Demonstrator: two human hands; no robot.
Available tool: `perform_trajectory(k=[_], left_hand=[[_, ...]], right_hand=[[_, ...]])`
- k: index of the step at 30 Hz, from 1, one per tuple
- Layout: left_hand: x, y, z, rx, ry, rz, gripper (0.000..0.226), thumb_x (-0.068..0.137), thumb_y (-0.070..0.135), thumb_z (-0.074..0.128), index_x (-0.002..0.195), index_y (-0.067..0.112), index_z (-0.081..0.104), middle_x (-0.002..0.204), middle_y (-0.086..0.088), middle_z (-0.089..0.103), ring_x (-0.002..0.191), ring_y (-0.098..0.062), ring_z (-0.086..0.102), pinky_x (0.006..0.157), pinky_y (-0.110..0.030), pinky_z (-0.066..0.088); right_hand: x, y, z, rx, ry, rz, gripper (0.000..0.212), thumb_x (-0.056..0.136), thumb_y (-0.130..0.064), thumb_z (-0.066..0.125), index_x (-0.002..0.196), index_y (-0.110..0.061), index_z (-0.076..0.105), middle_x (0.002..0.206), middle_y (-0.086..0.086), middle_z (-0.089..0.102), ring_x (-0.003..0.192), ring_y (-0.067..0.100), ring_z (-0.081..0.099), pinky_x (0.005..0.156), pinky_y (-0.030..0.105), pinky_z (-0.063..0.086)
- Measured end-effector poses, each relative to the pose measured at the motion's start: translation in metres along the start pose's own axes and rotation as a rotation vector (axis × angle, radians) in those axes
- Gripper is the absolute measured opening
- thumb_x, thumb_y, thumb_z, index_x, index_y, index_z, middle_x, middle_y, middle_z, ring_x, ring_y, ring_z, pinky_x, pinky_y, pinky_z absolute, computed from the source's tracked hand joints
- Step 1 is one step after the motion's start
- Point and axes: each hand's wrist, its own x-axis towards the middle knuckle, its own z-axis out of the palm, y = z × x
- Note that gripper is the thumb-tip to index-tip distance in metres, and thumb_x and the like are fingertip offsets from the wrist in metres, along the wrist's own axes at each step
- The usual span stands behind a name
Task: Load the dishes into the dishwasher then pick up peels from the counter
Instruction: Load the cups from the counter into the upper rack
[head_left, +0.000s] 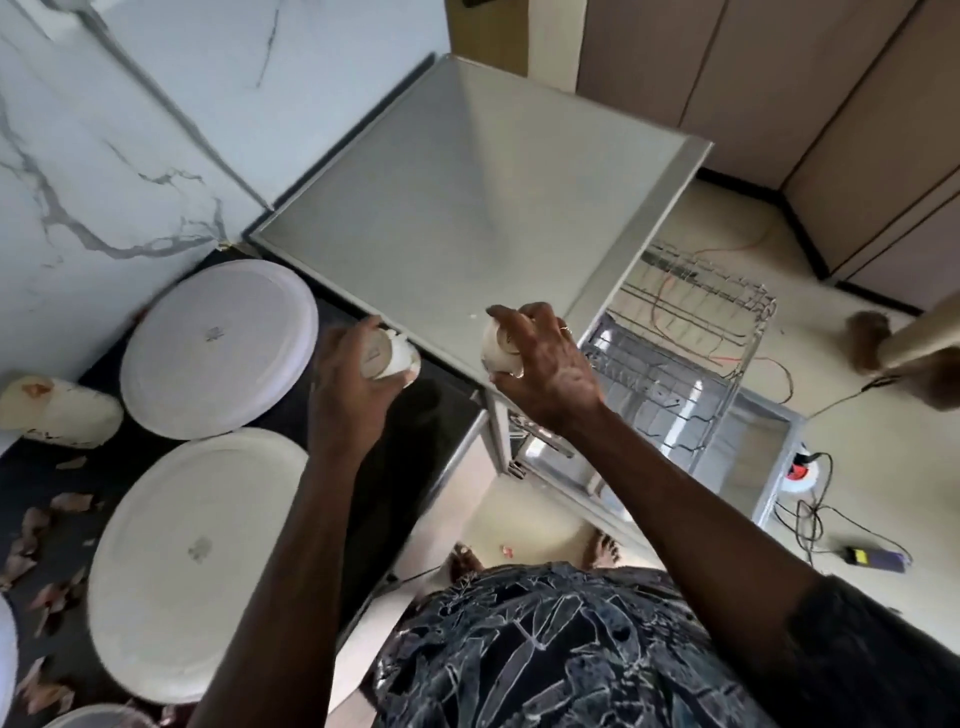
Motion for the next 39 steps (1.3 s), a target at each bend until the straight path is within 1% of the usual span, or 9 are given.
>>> perform_trajectory(k=[5, 9, 13, 20, 23, 28, 31, 33, 39], left_hand=[[0.011, 0.072, 0.058, 0.005, -0.165, 0.117, 0.074, 0.071, 0.025, 0.091, 0.137, 0.024, 0.056, 0.129, 0.001, 0.05, 0.113, -0.011, 0.053, 0.097, -0.02, 0.041], [0.015, 0.121, 0.101, -0.015, -0.266, 0.247, 0.075, 0.071, 0.028, 0.091, 0.137, 0.024, 0.056, 0.129, 0.0, 0.05, 0.113, -0.013, 0.055, 0.099, -0.022, 0.044], [0.011, 0.156, 0.139, -0.005, -0.391, 0.393, 0.08, 0.071, 0.039, 0.09, 0.139, 0.019, 0.054, 0.13, -0.003, 0.05, 0.112, -0.01, 0.055, 0.101, -0.021, 0.045], [0.004, 0.185, 0.205, 0.116, -0.622, 0.542, 0.084, 0.074, 0.035, 0.086, 0.146, 0.017, 0.046, 0.138, -0.011, 0.053, 0.119, -0.021, 0.057, 0.105, -0.041, 0.052], [0.006, 0.186, 0.223, 0.159, -0.658, 0.571, 0.083, 0.075, 0.031, 0.086, 0.146, 0.014, 0.047, 0.136, -0.01, 0.053, 0.118, -0.022, 0.056, 0.106, -0.037, 0.049], [0.011, 0.182, 0.25, 0.167, -0.67, 0.537, 0.08, 0.077, 0.027, 0.085, 0.146, 0.015, 0.047, 0.139, -0.01, 0.051, 0.123, -0.023, 0.052, 0.112, -0.038, 0.042], [0.014, 0.171, 0.267, 0.182, -0.668, 0.484, 0.079, 0.08, 0.024, 0.083, 0.148, 0.016, 0.044, 0.14, -0.01, 0.049, 0.126, -0.021, 0.049, 0.113, -0.028, 0.034], [0.014, 0.164, 0.278, 0.176, -0.643, 0.454, 0.078, 0.08, 0.023, 0.083, 0.147, 0.016, 0.044, 0.141, -0.01, 0.048, 0.127, -0.021, 0.047, 0.113, -0.03, 0.038], [0.007, 0.126, 0.326, 0.113, -0.538, 0.216, 0.072, 0.077, 0.021, 0.086, 0.139, 0.019, 0.049, 0.142, -0.014, 0.046, 0.124, -0.024, 0.052, 0.092, -0.034, 0.056]], right_hand=[[-0.03, 0.06, -0.04, -0.049, 0.071, 0.095, 0.079, 0.081, -0.031, 0.077, 0.148, -0.035, 0.036, 0.136, 0.004, 0.039, 0.119, 0.028, 0.049, 0.083, 0.043, 0.055], [-0.054, 0.105, -0.061, -0.094, 0.118, 0.165, 0.079, 0.081, -0.031, 0.077, 0.147, -0.034, 0.034, 0.139, 0.006, 0.039, 0.116, 0.026, 0.051, 0.071, 0.033, 0.049], [-0.078, 0.145, -0.073, -0.081, 0.187, 0.237, 0.077, 0.078, -0.025, 0.077, 0.146, -0.027, 0.04, 0.132, 0.012, 0.046, 0.11, 0.028, 0.053, 0.077, 0.036, 0.053], [-0.108, 0.19, -0.073, -0.025, 0.215, 0.447, 0.076, 0.079, -0.019, 0.076, 0.147, -0.027, 0.042, 0.133, 0.01, 0.047, 0.112, 0.028, 0.052, 0.07, 0.03, 0.039], [-0.114, 0.2, -0.069, -0.011, 0.213, 0.511, 0.074, 0.079, -0.019, 0.076, 0.145, -0.026, 0.043, 0.133, 0.01, 0.047, 0.113, 0.029, 0.052, 0.069, 0.029, 0.038], [-0.113, 0.21, -0.058, 0.001, 0.196, 0.584, 0.077, 0.081, -0.021, 0.074, 0.149, -0.029, 0.039, 0.135, 0.011, 0.045, 0.114, 0.03, 0.052, 0.069, 0.031, 0.04], [-0.108, 0.216, -0.048, 0.019, 0.185, 0.634, 0.078, 0.081, -0.02, 0.073, 0.15, -0.029, 0.038, 0.136, 0.011, 0.043, 0.115, 0.033, 0.052, 0.069, 0.033, 0.04], [-0.106, 0.221, -0.039, 0.038, 0.187, 0.67, 0.078, 0.079, -0.02, 0.073, 0.149, -0.028, 0.039, 0.135, 0.012, 0.044, 0.115, 0.034, 0.052, 0.069, 0.033, 0.041], [-0.083, 0.234, 0.001, 0.088, 0.177, 0.767, 0.075, 0.079, -0.021, 0.075, 0.146, -0.027, 0.04, 0.137, 0.012, 0.044, 0.112, 0.037, 0.055, 0.069, 0.034, 0.04]])
